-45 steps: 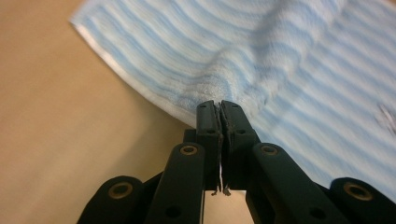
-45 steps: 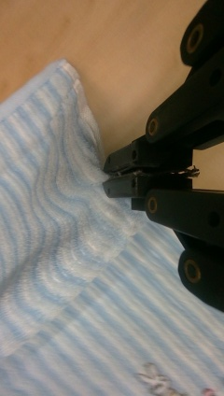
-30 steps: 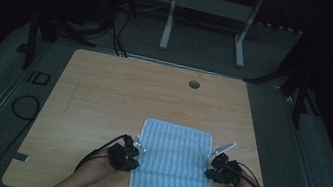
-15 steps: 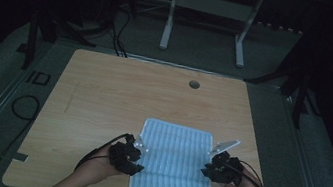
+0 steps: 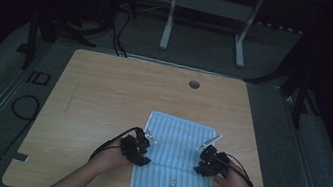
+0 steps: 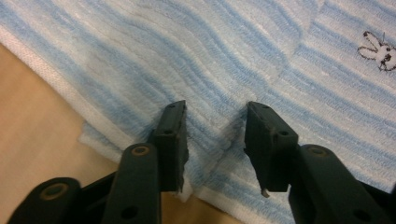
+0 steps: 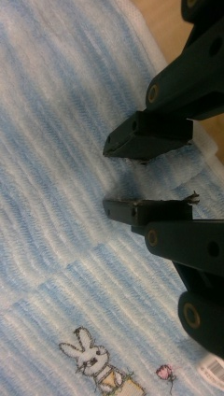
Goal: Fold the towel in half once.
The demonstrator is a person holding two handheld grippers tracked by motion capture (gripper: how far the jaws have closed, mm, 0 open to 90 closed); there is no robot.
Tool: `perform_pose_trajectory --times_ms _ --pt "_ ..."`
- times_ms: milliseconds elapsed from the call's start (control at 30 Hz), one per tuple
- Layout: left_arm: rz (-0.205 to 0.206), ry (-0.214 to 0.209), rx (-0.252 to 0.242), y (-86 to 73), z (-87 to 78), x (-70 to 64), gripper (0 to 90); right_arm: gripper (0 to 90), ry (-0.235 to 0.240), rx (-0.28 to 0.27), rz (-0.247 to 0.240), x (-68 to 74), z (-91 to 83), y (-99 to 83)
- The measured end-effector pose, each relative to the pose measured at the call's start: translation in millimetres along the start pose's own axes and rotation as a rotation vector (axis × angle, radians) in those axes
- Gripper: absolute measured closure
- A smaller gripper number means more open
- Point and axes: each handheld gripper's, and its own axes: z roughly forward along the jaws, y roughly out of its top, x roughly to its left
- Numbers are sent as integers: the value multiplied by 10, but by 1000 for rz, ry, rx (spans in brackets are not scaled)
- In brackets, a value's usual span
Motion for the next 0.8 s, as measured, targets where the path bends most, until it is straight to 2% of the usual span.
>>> perform_pose_trajectory --times_ms 300,500,600,700,800 --pt "20 25 40 216 67 166 576 670 8 23 45 -290 41 184" --pt "18 20 53 238 54 186 570 650 1 28 46 -322 37 249" --pt "4 12 57 248 -3 184 521 635 8 5 34 -303 -44 254" --pt "-25 34 48 285 -96 220 508 630 -2 -17 32 -330 -162 271" --pt "-24 51 36 332 -201 290 496 627 -21 -34 47 -412 -284 309"
